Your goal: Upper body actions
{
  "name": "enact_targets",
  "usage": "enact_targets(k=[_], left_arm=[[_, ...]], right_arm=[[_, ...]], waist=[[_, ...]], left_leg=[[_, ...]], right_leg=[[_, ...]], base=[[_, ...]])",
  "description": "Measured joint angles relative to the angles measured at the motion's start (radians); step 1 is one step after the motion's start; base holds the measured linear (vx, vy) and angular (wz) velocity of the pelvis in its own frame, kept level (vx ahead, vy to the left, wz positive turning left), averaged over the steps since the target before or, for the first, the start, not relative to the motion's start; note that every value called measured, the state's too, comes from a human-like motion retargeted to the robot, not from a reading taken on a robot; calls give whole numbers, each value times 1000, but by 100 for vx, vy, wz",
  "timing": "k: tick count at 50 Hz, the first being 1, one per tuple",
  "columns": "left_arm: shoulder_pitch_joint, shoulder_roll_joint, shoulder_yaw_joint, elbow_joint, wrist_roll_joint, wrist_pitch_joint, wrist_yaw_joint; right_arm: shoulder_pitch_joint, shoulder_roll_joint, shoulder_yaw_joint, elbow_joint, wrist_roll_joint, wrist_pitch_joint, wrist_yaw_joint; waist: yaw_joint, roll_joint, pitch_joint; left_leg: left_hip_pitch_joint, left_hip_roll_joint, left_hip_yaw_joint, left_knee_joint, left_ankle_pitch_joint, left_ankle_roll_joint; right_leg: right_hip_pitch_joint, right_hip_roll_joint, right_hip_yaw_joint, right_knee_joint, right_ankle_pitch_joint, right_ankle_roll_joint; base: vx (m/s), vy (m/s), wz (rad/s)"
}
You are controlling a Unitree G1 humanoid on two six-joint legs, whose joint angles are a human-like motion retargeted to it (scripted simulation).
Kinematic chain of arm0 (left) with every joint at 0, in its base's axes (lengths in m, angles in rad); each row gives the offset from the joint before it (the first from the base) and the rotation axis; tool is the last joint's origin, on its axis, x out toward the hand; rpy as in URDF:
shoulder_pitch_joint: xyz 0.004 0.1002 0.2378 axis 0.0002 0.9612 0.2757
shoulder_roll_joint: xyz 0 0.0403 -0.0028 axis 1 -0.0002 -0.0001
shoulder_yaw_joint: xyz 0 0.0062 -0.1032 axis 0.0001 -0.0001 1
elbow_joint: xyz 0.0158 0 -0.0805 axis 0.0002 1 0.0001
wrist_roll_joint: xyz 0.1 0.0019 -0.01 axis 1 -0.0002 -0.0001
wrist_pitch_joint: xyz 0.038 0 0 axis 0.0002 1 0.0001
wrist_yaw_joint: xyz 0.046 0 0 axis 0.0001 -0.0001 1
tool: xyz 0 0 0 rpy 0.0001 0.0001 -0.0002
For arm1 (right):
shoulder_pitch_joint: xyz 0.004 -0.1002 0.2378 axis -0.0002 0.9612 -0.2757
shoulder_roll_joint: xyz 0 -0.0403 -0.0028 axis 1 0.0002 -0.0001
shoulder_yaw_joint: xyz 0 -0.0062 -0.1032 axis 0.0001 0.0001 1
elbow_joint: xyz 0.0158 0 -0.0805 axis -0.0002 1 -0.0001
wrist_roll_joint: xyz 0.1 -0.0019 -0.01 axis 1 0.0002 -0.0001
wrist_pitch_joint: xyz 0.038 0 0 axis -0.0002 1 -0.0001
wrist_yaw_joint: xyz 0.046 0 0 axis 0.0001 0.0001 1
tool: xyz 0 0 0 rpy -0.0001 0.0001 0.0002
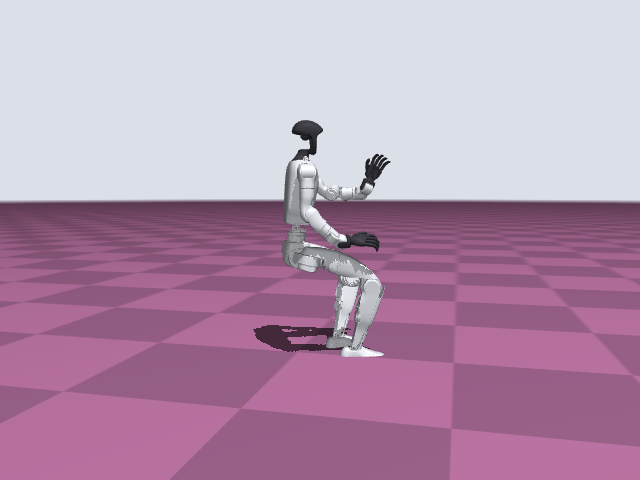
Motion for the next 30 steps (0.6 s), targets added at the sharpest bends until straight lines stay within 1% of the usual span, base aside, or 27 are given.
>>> enact_targets(k=[3,5,9,13,17,23,30], left_arm=[[-57,-32,-8,134,104,28,71],[-77,-46,-13,179,176,39,110],[-68,-53,-22,156,252,40,182],[-33,-45,-34,78,242,37,210],[19,-38,-42,-32,157,21,164],[140,-5,-36,-283,40,25,24],[317,29,-41,-492,-37,82,-62]], right_arm=[[2,-6,-7,2,4,-5,-2],[2,-7,-13,2,7,-7,-2],[0,-8,-17,-3,6,-5,2],[5,-8,-20,-9,9,-7,1],[19,-13,-29,-17,15,-7,2],[37,-16,-46,-32,21,-5,7],[63,-22,-66,-49,20,1,7]], waist=[[6,8,-1],[11,13,0],[12,16,4],[14,18,4],[25,23,-4],[43,29,-11],[68,41,-25]], left_leg=[[-1,0,0,0,0,-1],[-1,0,0,0,0,-2],[-2,-2,1,-1,1,-1],[-4,-5,3,-2,1,-1],[-7,-7,3,-2,1,-2],[-10,-10,4,-3,2,-1],[-10,-14,5,-5,2,-1]], right_leg=[[-2,0,1,1,-1,0],[-2,0,1,2,-3,0],[-3,-1,1,1,-3,-1],[-5,-5,2,2,-4,-2],[-7,-8,3,4,-7,0],[-10,-10,4,4,-8,0],[-9,-15,4,3,-7,0]], base=[[1,4,-1],[0,0,0],[0,0,0],[0,0,0],[0,0,0],[0,0,0],[0,0,0]])
